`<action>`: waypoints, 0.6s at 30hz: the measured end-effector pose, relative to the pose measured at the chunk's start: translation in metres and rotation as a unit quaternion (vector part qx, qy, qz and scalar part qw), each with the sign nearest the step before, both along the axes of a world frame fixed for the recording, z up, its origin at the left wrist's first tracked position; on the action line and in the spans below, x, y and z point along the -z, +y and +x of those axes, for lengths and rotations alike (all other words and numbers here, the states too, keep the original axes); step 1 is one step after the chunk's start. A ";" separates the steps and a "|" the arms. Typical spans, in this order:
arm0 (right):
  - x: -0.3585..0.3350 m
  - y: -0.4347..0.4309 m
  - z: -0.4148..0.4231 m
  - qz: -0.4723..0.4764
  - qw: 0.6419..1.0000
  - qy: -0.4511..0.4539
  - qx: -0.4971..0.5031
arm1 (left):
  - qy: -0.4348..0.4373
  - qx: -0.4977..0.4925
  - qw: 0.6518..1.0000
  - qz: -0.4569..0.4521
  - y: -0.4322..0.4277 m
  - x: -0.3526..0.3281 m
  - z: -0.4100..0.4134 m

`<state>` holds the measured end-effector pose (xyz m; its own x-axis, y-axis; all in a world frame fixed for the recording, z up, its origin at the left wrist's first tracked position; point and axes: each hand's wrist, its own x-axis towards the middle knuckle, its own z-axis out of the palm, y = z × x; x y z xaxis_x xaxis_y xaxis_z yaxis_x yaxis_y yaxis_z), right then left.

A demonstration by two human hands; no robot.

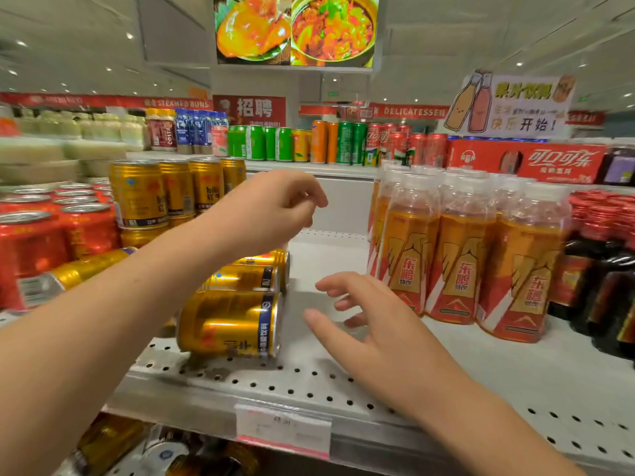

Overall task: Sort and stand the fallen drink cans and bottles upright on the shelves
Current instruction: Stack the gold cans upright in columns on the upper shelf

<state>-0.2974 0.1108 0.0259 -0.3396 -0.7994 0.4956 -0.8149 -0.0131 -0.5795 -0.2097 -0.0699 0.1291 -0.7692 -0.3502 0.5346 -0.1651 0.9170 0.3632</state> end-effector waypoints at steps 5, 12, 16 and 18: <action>0.009 -0.028 0.046 0.027 0.996 0.067 -0.056 | 0.040 -0.046 0.998 -0.024 -0.017 0.013 0.084; 0.014 -0.047 0.060 -0.012 0.994 0.112 0.011 | 0.057 -0.028 0.997 -0.042 -0.023 0.076 0.150; 0.013 -0.043 0.064 -0.008 0.994 0.103 0.026 | 0.045 0.009 0.994 -0.097 -0.027 0.096 0.158; 0.012 -0.043 0.066 -0.004 0.995 0.097 0.030 | 0.049 0.020 0.994 -0.096 -0.032 0.103 0.161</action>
<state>-0.2310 0.0676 0.0143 -0.2840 -0.7765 0.5625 -0.9109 0.0353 -0.4111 -0.0489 -0.1020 0.0260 -0.7207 -0.2043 0.6625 -0.0994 0.9762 0.1929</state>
